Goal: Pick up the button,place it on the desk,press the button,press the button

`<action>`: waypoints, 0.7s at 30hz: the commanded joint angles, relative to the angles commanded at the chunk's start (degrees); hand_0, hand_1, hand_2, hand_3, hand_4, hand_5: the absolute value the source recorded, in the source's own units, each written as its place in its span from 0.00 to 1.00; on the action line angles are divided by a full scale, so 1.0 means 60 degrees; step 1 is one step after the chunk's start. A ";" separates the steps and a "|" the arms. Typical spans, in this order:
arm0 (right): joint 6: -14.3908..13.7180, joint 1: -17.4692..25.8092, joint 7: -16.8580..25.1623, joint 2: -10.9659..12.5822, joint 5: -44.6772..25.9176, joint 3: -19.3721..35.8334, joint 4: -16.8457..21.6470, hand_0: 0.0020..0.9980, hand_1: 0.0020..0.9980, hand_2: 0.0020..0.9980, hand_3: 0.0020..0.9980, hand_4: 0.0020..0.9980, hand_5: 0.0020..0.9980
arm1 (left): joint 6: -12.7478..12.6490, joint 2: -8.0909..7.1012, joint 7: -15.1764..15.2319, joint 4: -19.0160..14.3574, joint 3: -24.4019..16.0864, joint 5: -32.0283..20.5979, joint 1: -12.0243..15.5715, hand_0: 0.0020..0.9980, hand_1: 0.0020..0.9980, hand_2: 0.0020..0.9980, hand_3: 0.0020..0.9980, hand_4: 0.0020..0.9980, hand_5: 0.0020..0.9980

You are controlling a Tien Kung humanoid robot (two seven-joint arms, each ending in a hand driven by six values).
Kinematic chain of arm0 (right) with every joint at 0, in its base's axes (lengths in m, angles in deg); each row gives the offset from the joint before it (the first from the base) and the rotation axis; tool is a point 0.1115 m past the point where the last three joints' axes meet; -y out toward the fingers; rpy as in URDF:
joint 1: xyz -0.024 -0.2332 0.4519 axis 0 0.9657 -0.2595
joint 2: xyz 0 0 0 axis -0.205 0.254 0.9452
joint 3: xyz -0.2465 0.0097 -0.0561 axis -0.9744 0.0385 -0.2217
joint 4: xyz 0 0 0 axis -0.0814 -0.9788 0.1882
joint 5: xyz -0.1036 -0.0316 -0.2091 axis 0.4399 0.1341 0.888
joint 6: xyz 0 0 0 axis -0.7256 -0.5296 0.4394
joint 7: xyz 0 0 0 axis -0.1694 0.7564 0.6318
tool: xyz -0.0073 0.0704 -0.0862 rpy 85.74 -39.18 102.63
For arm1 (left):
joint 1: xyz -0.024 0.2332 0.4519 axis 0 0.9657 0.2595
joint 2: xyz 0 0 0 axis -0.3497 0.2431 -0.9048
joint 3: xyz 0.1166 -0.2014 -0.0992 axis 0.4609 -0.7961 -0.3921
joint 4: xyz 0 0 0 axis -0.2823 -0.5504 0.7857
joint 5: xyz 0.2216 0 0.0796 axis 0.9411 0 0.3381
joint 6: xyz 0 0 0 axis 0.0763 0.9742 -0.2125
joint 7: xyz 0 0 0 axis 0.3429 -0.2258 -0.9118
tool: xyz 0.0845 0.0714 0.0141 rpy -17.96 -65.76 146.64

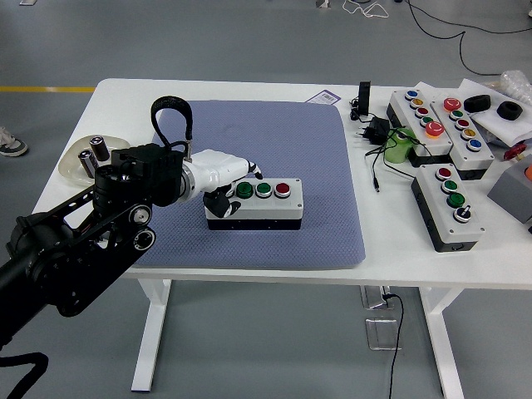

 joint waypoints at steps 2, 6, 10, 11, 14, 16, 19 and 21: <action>-0.0001 0.0001 0.0001 -0.0001 -0.0022 -0.0011 0.0000 0.65 0.57 0.60 0.64 0.25 0.26 | 0.0000 -0.0007 0.0002 -0.0045 0.0032 -0.0021 0.0016 0.01 0.04 0.07 0.86 0.58 0.00; -0.0001 -0.0006 -0.0007 -0.0002 -0.0001 0.0005 0.0000 0.65 0.57 0.60 0.64 0.25 0.26 | 0.0000 -0.0024 0.0014 -0.0116 0.0146 -0.0079 0.0006 0.01 0.04 0.08 0.86 0.58 0.00; 0.0000 -0.0008 0.0000 -0.0002 -0.0019 -0.0009 0.0000 0.65 0.57 0.60 0.64 0.25 0.26 | 0.0000 -0.0028 0.0018 -0.0072 0.0260 -0.0087 -0.0005 0.02 0.04 0.08 0.86 0.59 0.00; -0.0001 -0.0008 0.0001 -0.0003 -0.0019 -0.0007 0.0000 0.65 0.57 0.60 0.64 0.25 0.26 | 0.0000 -0.0020 0.0019 -0.0039 0.0284 -0.0085 -0.0011 0.02 0.04 0.08 0.86 0.59 0.00; 0.0002 -0.0014 -0.0002 -0.0003 0.0004 0.0007 0.0000 0.65 0.57 0.60 0.64 0.25 0.26 | 0.0000 0.0006 0.0025 0.0090 0.0362 -0.0064 -0.0041 0.02 0.04 0.08 0.86 0.59 0.00; 0.0006 -0.0017 0.0001 0.0000 0.0010 0.0012 0.0000 0.65 0.57 0.60 0.64 0.25 0.26 | 0.0000 0.0039 0.0034 0.0264 0.0415 -0.0078 -0.0075 0.02 0.04 0.08 0.86 0.59 0.00; 0.0005 -0.0022 0.0004 0.0001 0.0010 0.0020 0.0000 0.65 0.57 0.60 0.64 0.25 0.26 | 0.0000 0.0045 0.0045 0.0381 0.0467 -0.0091 -0.0080 0.02 0.04 0.08 0.86 0.59 0.00; 0.0004 -0.0022 0.0008 0.0002 0.0005 0.0024 0.0000 0.65 0.57 0.60 0.64 0.25 0.26 | 0.0000 0.0040 0.0038 0.0406 0.0505 -0.0096 -0.0077 0.02 0.04 0.08 0.86 0.59 0.00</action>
